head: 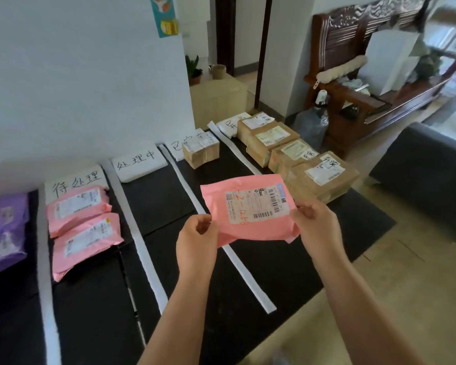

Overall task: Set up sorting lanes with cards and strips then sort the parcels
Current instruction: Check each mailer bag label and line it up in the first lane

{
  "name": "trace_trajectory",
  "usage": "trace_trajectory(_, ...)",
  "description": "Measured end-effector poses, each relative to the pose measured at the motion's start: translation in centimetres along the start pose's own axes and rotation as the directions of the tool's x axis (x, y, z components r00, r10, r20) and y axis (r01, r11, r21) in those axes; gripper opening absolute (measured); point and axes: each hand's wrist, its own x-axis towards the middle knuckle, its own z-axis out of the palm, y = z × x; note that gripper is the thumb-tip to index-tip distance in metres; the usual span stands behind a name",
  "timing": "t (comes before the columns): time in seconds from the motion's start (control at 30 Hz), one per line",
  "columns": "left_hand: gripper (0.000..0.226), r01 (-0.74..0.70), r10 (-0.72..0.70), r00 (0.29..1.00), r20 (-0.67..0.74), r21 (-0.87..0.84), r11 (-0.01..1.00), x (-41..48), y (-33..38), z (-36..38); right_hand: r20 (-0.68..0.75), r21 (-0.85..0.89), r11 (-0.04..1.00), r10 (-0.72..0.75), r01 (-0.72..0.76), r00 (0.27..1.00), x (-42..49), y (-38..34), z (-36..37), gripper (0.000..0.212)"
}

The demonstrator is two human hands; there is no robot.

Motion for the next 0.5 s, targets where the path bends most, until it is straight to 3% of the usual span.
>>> trace_trajectory(0.2, 0.031, 0.130, -0.128, 0.991, -0.031, 0.076, 0.989, 6.7, -0.2, 5.0, 0.135, -0.049, 0.997, -0.054, 0.061, 0.989, 9.5, 0.4, 5.2, 0.030)
trace_trajectory(0.37, 0.030, 0.301, -0.295, 0.947, -0.127, 0.035, 0.953, 13.3, 0.5, 9.0, 0.312, -0.126, 0.982, -0.098, 0.143, 0.945, 18.0, -0.5, 9.6, 0.036)
trace_trajectory(0.5, 0.031, 0.353, -0.345, 0.930, -0.130, 0.049, 0.934, 18.2, 0.6, 11.3, 0.396, -0.172, 0.970, -0.091, 0.171, 0.914, 23.4, -0.9, 13.5, 0.038)
